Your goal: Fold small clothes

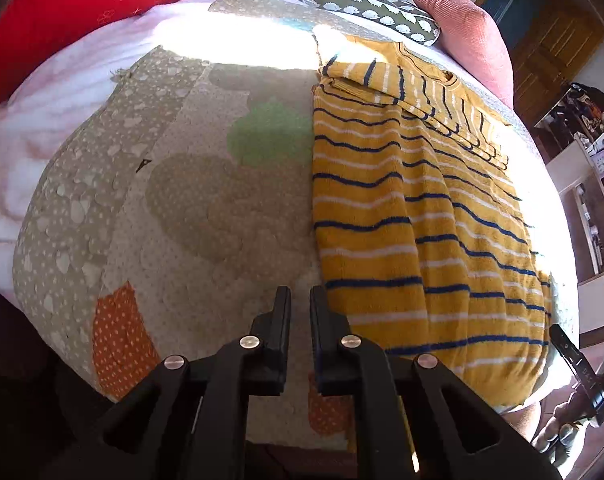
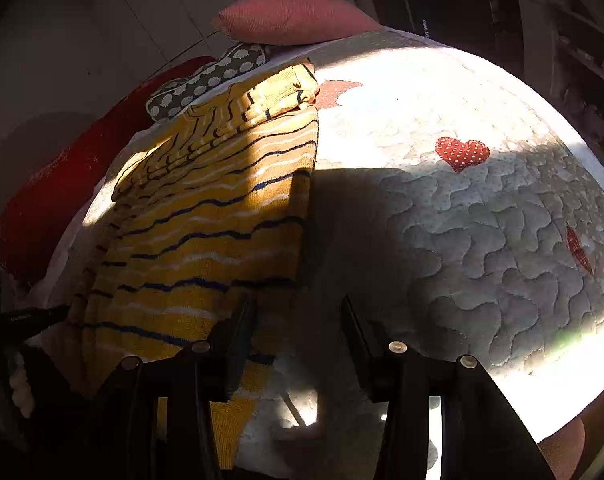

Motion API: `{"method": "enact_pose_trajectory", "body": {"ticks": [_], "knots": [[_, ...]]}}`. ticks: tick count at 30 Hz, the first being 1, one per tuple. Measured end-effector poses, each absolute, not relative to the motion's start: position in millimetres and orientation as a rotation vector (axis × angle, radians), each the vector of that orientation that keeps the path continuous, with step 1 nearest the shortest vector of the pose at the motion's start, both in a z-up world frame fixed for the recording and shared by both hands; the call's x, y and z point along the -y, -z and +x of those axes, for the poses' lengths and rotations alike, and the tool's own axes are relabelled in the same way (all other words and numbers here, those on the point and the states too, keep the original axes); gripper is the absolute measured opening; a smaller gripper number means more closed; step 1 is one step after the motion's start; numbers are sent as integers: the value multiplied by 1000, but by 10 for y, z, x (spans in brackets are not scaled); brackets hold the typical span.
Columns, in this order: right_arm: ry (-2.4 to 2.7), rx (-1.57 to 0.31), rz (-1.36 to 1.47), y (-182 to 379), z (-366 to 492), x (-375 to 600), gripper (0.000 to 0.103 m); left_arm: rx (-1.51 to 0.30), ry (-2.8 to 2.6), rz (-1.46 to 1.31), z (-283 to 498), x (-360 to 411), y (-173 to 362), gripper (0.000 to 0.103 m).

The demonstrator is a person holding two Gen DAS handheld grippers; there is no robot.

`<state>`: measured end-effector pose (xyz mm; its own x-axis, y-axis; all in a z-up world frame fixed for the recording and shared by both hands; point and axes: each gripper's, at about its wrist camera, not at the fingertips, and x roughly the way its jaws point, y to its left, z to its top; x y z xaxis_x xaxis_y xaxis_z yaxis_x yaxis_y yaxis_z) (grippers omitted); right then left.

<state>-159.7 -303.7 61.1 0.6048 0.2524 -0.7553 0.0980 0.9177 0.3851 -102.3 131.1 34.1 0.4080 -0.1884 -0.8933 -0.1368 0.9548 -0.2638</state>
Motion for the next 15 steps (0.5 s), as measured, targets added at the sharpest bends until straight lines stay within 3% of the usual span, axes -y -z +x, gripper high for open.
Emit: {"method": "enact_pose_trajectory", "body": {"ticks": [1, 3, 4, 10, 15], "knots": [[-107, -918, 433, -615, -1643, 3030, 52, -1166, 59, -344, -1082, -1312, -316, 29], [-139, -907, 458, -625, -1730, 3007, 57, -1167, 116, -389, -1153, -1252, -258, 47], [-154, -907, 470, -620, -1767, 2984, 58, -1164, 141, -404, -1166, -1209, -235, 51], [-218, -921, 560, -489, -1928, 2908, 60, -1146, 275, -489, -1204, -1015, -190, 69], [-226, -909, 592, -457, -1914, 2882, 67, -1140, 228, -361, -1311, -781, -176, 70]]}}
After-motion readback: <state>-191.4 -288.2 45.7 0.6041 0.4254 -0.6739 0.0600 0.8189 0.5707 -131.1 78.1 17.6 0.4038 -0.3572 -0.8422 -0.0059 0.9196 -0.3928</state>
